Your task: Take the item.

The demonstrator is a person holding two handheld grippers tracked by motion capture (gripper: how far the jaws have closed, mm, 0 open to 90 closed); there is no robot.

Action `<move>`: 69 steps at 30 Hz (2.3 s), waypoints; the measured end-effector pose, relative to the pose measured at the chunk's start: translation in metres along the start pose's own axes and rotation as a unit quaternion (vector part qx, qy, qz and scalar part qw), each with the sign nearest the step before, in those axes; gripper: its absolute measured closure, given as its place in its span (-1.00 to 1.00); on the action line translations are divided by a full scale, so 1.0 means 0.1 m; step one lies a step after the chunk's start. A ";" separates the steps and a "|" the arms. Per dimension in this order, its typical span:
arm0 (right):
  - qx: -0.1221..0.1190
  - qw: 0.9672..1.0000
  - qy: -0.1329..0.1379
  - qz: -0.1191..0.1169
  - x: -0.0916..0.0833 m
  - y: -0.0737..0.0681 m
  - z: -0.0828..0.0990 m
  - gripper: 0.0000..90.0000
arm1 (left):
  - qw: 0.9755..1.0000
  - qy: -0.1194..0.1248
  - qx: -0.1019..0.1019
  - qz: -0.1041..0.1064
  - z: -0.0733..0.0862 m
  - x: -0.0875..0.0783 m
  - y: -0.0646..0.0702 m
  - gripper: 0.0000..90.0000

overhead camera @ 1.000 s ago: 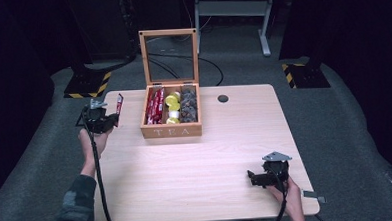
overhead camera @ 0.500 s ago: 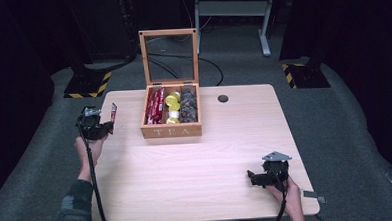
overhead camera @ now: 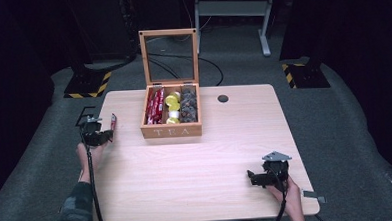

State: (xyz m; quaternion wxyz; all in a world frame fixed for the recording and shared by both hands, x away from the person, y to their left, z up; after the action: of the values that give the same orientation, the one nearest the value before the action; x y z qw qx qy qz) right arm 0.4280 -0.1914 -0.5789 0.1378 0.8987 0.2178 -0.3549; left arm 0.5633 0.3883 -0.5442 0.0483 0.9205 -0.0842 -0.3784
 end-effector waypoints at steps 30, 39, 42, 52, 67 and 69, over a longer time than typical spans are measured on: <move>0.001 1.000 0.000 0.000 0.00 0.00 0.00 -1.00 | 0.998 -0.027 0.051 -0.006 0.07 0.12 -0.02 0.87; 0.001 1.000 0.000 0.000 0.00 0.00 0.00 -1.00 | 0.999 -0.030 0.035 0.000 0.09 0.12 -0.04 0.21; 0.001 1.000 0.000 0.000 0.00 0.00 0.00 -1.00 | 0.999 -0.027 0.027 0.003 0.07 0.06 -0.04 -0.08; 0.000 1.000 0.000 0.000 0.00 0.00 0.00 -1.00 | 0.999 -0.021 0.042 0.017 0.04 -0.13 0.08 -0.48; 0.001 1.000 0.000 0.000 0.00 0.00 0.00 -1.00 | 0.995 0.015 0.083 0.045 0.06 -0.58 0.43 -0.72; 0.001 1.000 0.000 0.000 0.00 0.00 0.00 -1.00 | 0.995 0.011 0.086 0.048 0.09 -0.63 0.46 -0.73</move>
State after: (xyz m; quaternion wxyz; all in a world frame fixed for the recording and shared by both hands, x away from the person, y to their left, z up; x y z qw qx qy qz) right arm 0.4280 -0.1913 -0.5789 0.1371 0.8988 0.2173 -0.3551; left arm 0.5070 0.3546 -0.5000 -0.0123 0.9204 -0.1601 -0.3565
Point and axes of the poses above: each handheld gripper's, and its own axes: x roughly forward along the jaws, z roughly out of its underside, y roughly to its right, the point moved 7 cm from there along x, roughly forward along the jaws, and after that the axes turned 7 degrees about -x, right-handed, at the moved point
